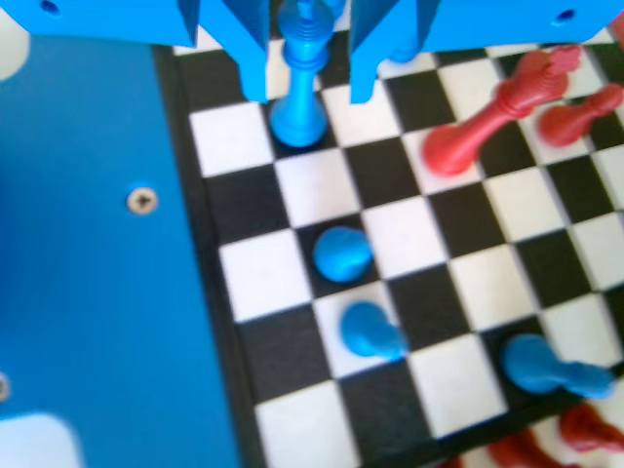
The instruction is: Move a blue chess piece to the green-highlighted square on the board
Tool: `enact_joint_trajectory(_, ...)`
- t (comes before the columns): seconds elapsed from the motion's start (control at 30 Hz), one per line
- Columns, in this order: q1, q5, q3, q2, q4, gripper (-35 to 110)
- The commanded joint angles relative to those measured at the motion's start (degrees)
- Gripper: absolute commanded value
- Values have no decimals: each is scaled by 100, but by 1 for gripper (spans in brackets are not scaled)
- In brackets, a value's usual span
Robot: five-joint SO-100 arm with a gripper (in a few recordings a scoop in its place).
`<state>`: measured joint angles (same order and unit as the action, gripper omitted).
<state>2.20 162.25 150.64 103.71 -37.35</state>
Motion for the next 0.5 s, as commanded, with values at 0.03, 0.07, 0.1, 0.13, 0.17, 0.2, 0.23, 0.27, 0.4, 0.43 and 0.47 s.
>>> enact_joint_trajectory(0.03,53,35,-668,466,-888,15)
enact_joint_trajectory(0.07,62,9,-844,510,-1143,15)
enact_joint_trajectory(0.1,62,0,-1020,554,-1389,15)
enact_joint_trajectory(0.13,62,-26,-1195,615,-1617,15)
enact_joint_trajectory(0.17,62,-70,-1345,686,-1819,15)
enact_joint_trajectory(0.2,70,-97,-1485,773,-2030,15)
enact_joint_trajectory(0.23,79,-132,-1644,853,-2268,14)
enact_joint_trajectory(0.27,79,-167,-1793,958,-2514,12)
enact_joint_trajectory(0.4,229,-993,-2505,1415,-3437,4)
enact_joint_trajectory(0.43,290,-1310,-2689,1547,-3621,3)
enact_joint_trajectory(0.47,343,-1626,-2874,1687,-3814,2)
